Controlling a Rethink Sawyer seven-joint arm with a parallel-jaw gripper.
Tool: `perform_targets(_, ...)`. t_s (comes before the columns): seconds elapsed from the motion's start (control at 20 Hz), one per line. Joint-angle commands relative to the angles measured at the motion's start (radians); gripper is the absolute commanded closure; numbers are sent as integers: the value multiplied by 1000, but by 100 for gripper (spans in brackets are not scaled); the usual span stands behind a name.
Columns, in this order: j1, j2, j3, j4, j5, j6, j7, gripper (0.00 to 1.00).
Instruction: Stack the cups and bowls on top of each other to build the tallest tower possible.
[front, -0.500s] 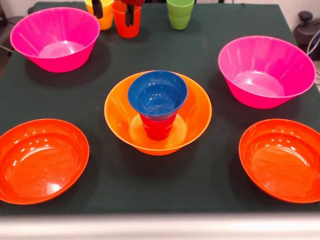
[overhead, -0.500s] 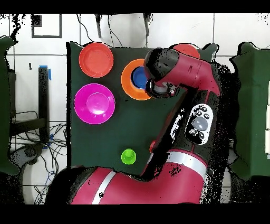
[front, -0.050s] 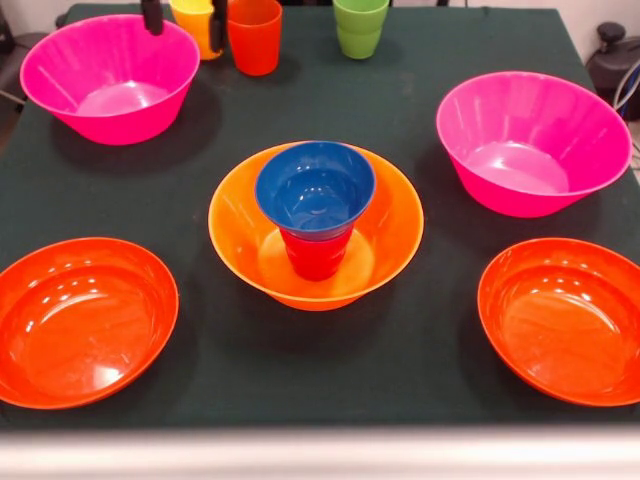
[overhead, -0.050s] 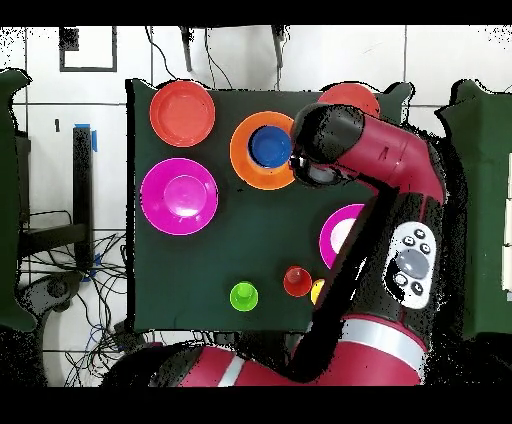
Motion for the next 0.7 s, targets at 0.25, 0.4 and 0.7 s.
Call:
perform_targets(0.25,-24,-87,152,251,-71,-151,-86,0)
perform_targets(0.4,-23,-104,159,305,-72,-189,-73,0)
perform_targets(0.7,-9,-118,156,393,-69,-225,-21,0)
